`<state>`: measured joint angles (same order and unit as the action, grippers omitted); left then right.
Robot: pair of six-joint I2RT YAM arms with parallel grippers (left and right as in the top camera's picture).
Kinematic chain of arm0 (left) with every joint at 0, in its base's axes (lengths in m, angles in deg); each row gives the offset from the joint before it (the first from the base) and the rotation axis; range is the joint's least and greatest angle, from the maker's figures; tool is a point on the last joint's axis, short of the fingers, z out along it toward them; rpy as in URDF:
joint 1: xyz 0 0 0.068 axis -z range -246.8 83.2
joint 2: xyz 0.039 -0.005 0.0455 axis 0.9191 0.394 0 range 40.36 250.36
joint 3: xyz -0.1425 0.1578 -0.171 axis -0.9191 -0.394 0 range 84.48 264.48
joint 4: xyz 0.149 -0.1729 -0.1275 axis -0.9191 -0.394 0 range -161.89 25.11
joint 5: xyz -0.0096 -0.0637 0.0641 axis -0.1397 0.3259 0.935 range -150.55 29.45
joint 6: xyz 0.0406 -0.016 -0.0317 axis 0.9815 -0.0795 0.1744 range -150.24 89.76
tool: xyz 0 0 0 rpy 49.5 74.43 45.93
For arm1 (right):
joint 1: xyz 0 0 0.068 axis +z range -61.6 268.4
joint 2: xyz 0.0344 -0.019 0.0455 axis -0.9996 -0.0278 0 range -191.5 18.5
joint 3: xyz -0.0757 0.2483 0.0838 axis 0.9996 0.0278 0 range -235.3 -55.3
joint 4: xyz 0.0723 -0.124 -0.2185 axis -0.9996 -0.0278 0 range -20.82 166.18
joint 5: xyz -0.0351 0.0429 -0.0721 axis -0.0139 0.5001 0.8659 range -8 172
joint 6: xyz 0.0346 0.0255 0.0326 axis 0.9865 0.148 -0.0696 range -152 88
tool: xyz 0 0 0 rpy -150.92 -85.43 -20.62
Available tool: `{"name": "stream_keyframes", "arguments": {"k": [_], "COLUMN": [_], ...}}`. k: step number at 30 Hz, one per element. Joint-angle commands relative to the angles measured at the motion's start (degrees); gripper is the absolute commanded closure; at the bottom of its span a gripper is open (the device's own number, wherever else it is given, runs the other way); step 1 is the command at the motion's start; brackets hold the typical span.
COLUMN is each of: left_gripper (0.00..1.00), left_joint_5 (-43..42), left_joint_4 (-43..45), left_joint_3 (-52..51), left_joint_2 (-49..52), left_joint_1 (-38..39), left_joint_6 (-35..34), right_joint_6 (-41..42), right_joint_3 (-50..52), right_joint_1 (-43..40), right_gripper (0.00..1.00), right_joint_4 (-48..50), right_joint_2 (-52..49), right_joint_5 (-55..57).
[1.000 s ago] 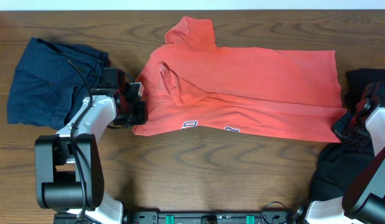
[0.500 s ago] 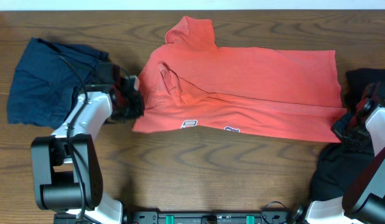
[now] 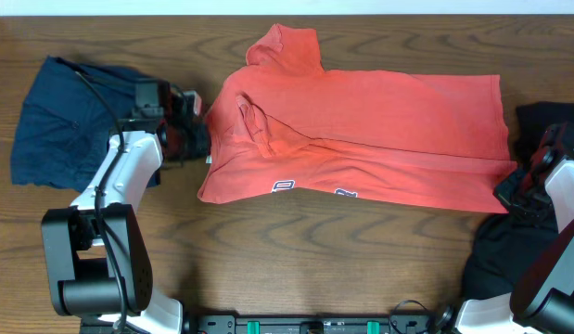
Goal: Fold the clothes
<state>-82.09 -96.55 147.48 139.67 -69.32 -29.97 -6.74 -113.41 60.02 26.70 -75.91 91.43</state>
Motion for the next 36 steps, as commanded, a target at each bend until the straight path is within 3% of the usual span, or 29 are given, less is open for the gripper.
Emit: {"name": "stream_keyframes", "arguments": {"k": [1,22,24,26,32,36], "left_gripper": [0.68,0.66,0.76,0.94,0.94,0.94], "left_joint_5": [-0.72,4.02,3.15,0.87,-1.99,3.87], "left_joint_4": [-2.16,-3.72,-3.87,-3.85,-4.35,-2.71], "left_joint_3": [-1.38,-7.58,-7.58,-7.52,-4.0,-1.18], "left_joint_2": [-0.55,-0.15,-0.15,-0.15,-0.42,-0.72], "left_joint_1": [0.98,3.26,3.26,3.26,3.19,2.73], "left_joint_6": [0.09,0.09,0.02,0.07,0.11,0.13], "right_joint_6": [0.87,0.87,0.87,0.87,0.85,0.85], "right_joint_3": [-0.09,-0.09,-0.07,-0.07,-0.09,-0.09], "right_joint_1": [-0.33,-0.33,-0.33,-0.33,-0.33,-0.33], "right_gripper": [0.99,0.99,0.99,0.99,0.99,0.99], "right_joint_4": [0.09,-0.02,0.0,-0.02,0.04,-0.24], "right_joint_2": [0.83,0.83,0.83,0.83,0.83,0.83], "right_joint_5": [0.55,-0.09,-0.33,-0.46,-0.42,0.44]}}
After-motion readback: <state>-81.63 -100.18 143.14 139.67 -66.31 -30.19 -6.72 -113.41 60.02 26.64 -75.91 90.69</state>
